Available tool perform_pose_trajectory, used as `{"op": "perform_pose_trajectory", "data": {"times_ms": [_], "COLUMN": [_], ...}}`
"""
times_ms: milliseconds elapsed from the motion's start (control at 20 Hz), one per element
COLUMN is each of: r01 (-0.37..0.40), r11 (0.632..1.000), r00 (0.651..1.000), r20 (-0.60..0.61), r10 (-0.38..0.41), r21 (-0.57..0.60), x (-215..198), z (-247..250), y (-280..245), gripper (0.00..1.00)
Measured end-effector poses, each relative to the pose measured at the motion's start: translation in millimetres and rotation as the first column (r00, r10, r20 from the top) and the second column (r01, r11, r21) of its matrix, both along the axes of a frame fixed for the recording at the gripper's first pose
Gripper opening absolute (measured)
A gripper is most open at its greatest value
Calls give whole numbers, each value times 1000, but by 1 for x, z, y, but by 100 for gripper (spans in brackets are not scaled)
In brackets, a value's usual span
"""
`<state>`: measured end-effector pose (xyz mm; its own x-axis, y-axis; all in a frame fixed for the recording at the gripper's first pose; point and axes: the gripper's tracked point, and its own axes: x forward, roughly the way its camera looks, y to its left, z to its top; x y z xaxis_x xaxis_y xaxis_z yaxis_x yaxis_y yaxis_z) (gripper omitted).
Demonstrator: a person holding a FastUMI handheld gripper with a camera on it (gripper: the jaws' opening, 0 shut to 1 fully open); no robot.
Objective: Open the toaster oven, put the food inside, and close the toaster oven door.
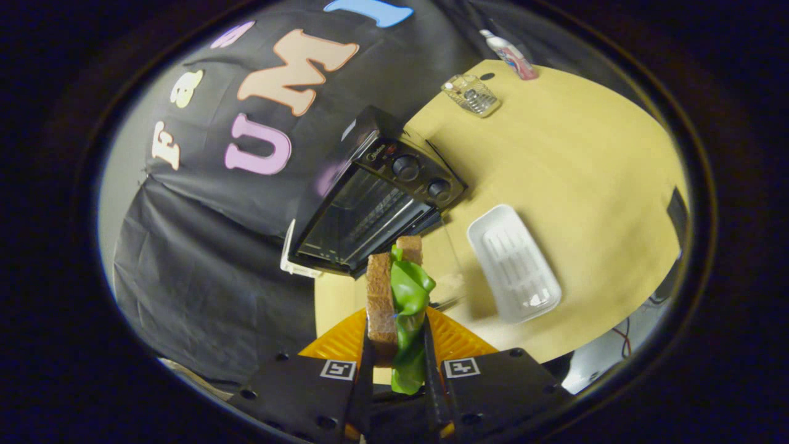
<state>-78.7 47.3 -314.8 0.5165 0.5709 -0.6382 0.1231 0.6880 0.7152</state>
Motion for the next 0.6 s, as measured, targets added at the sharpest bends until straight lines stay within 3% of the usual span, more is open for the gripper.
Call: {"op": "perform_pose_trajectory", "data": {"times_ms": [250,600], "r01": [142,194], "r11": [984,977], "r00": [989,978], "r20": [25,64], "r10": [-146,-201], "r21": [107,93], "x": [14,54], "z": [-3,-28], "y": [42,97], "gripper": [37,37]}}
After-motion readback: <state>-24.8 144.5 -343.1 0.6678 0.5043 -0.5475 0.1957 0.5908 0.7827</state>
